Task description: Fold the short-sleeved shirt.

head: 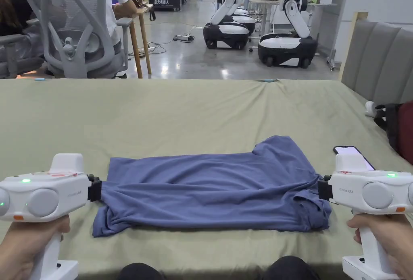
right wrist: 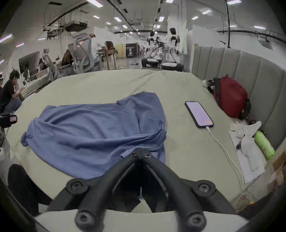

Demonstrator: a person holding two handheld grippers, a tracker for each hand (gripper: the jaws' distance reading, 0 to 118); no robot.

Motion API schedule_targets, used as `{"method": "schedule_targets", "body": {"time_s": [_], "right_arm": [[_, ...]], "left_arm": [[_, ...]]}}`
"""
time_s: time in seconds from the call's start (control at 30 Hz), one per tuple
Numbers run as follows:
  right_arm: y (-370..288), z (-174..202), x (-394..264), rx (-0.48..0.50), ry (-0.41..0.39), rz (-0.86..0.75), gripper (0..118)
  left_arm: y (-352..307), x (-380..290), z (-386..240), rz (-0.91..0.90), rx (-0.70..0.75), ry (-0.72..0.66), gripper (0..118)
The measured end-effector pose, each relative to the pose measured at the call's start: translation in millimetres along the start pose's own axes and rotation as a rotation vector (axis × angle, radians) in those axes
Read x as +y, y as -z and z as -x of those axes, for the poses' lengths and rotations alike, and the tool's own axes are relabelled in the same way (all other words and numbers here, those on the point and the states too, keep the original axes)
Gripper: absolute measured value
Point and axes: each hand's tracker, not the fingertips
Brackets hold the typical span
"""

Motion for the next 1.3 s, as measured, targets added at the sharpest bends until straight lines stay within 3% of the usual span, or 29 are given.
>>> {"method": "schedule_targets", "body": {"time_s": [0.1,0.17,0.2,0.23,0.27,0.3,0.4,0.5,0.57,0.6,0.63,0.7,0.77,0.8,0.87,0.9,1.0,1.03,1.3], "right_arm": [[10,0,7,-0.001,-0.007,-0.005,0],[20,-1,13,-0.001,-0.009,-0.001,0],[26,-1,15,-0.004,-0.011,0.006,0],[31,-1,18,-0.005,-0.009,0.012,0],[38,-1,19,-0.007,-0.007,0.015,0],[45,-1,20,-0.010,-0.009,0.021,0],[67,-3,21,-0.020,0.000,0.047,0],[84,-4,19,-0.027,-0.005,0.075,0],[90,-6,19,-0.028,0.002,0.086,0],[93,-7,20,-0.029,0.001,0.092,0],[95,-7,21,-0.030,-0.009,0.099,0],[97,-5,28,-0.033,-0.033,0.103,0],[97,-3,39,-0.025,-0.052,0.096,0],[98,-2,49,-0.022,-0.055,0.091,0],[104,1,68,-0.018,-0.070,0.076,2],[111,2,80,-0.017,-0.082,0.069,10],[133,7,111,-0.020,-0.078,0.068,110],[146,6,119,-0.019,-0.065,0.081,118],[231,-16,138,-0.068,-0.049,0.205,94]], "left_arm": [[26,23,-9,0.001,-0.019,0.008,1],[55,44,-11,0.004,-0.025,0.000,29],[74,53,-12,0.016,-0.026,-0.010,47],[92,60,-12,0.025,-0.025,-0.020,73],[114,66,-11,0.041,-0.020,-0.031,89],[138,74,-8,0.066,-0.004,-0.044,98],[195,83,-4,0.128,0.034,-0.053,109],[233,83,1,0.167,0.092,-0.036,107],[245,75,5,0.242,0.099,-0.044,99],[250,70,5,0.287,0.097,-0.049,84],[253,65,5,0.314,0.105,-0.056,57],[242,63,5,0.229,0.103,-0.061,50],[237,66,3,0.239,0.105,-0.050,10],[235,67,3,0.230,0.071,-0.053,2],[228,69,4,0.226,0.088,-0.046,2],[228,69,3,0.229,0.084,-0.041,2],[227,69,3,0.233,0.081,-0.036,2],[227,69,3,0.234,0.079,-0.037,2],[234,64,10,0.249,0.054,-0.042,2]]}}
